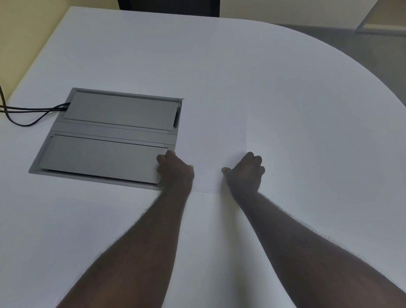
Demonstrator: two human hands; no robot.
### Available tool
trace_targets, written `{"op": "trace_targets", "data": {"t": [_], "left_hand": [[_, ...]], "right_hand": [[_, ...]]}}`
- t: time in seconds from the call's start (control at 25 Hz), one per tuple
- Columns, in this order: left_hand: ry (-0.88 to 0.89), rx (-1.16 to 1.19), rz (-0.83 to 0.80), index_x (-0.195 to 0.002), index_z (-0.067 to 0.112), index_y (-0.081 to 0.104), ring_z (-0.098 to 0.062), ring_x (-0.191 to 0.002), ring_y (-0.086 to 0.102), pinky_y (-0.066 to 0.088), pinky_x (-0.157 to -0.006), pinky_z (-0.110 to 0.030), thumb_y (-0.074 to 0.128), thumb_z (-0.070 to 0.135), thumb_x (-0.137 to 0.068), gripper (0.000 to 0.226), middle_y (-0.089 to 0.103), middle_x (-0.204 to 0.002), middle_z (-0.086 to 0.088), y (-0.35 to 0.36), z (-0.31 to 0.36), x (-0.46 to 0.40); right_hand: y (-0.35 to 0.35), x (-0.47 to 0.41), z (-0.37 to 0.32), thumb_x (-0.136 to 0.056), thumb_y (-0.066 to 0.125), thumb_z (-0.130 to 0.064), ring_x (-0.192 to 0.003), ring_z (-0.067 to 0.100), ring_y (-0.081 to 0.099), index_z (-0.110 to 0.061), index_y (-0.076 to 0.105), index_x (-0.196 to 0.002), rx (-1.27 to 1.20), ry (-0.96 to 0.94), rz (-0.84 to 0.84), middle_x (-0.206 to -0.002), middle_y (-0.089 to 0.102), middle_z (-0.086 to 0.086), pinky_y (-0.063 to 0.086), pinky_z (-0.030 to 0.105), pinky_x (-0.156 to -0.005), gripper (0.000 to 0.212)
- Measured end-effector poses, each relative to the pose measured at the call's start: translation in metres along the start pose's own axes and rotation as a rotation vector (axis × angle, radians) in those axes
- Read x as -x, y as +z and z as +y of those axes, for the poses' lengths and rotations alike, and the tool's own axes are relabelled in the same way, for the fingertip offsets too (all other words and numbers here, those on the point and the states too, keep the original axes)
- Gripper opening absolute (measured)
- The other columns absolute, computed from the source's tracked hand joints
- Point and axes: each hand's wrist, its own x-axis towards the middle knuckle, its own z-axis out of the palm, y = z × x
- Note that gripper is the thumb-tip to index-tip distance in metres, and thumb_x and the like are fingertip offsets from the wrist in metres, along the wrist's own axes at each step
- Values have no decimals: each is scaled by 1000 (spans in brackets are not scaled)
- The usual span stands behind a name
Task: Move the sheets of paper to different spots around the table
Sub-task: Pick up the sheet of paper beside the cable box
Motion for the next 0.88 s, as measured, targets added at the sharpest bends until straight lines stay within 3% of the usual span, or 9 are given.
{"op": "trace_targets", "data": {"t": [0.24,0.64,0.76,0.88], "left_hand": [[-47,-31,0,-125,11,49,-31,-111,56,46,-81,-41,73,19,-80,51,47,-125,-8,1,2,0],[-70,3,-26,-130,15,46,-30,-112,56,43,-88,-42,76,25,-77,62,45,-130,-5,1,0,-4],[-65,-1,-23,-131,16,46,-30,-112,56,44,-89,-42,76,25,-77,62,45,-130,-5,1,-1,-3],[-59,6,-21,-131,17,46,-29,-112,56,44,-89,-43,76,25,-77,62,45,-130,-4,0,-2,-3]], "right_hand": [[0,1,-2,-79,77,-24,-106,33,52,-6,47,-111,1,-3,-1,-116,50,10,36,32,-72,48],[-6,-12,-1,-64,83,-14,-106,34,54,-7,45,-113,-216,52,-57,-113,53,10,39,33,-73,63],[-8,-16,0,-69,79,-21,-104,32,53,-10,50,-111,-173,22,-12,-106,58,6,46,38,-75,52],[-12,-23,6,-80,68,-23,-91,29,53,-8,59,-98,-198,-40,59,-95,59,8,46,36,-74,25]]}}
